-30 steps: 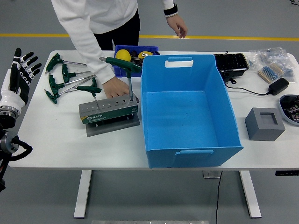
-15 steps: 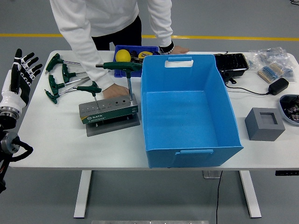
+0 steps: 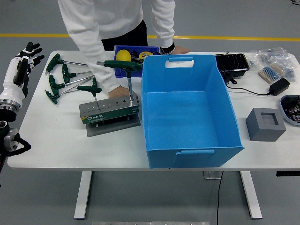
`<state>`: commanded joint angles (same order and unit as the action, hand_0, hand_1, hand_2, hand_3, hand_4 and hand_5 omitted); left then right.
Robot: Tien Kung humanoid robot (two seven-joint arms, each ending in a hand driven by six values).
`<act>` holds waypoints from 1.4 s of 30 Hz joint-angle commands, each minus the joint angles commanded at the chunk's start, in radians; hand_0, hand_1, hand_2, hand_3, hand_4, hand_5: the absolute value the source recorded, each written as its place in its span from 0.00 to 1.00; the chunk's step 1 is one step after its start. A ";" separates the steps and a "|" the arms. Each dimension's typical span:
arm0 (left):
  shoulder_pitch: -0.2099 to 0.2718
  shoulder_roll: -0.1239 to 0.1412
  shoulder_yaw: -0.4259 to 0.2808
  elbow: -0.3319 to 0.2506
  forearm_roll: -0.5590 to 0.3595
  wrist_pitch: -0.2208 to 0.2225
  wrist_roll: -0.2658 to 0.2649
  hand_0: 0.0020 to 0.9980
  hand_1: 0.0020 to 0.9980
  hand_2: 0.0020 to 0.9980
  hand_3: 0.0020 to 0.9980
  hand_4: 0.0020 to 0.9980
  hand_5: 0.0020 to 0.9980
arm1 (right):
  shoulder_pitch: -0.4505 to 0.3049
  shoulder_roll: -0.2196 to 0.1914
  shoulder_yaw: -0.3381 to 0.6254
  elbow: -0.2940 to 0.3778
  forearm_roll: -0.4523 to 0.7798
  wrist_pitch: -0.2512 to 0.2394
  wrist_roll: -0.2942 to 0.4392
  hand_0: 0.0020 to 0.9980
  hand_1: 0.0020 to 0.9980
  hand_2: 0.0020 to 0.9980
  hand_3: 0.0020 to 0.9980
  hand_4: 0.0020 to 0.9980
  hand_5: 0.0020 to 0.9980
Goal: Lift tool from toolbox,place it in box,lift tool from toolbox,place it in box
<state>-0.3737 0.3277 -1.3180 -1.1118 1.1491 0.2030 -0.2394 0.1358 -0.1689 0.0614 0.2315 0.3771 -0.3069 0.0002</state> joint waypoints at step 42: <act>-0.338 -0.136 0.479 -0.079 0.951 -0.167 0.613 0.78 0.75 0.75 0.82 1.00 0.62 | 0.012 -0.013 0.005 0.001 -0.007 -0.004 -0.001 0.70 0.67 0.72 0.55 0.79 0.69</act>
<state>-0.7120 0.1918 -0.8389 -1.1905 2.0996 0.0360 0.3732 0.1476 -0.1821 0.0665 0.2326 0.3701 -0.3113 -0.0006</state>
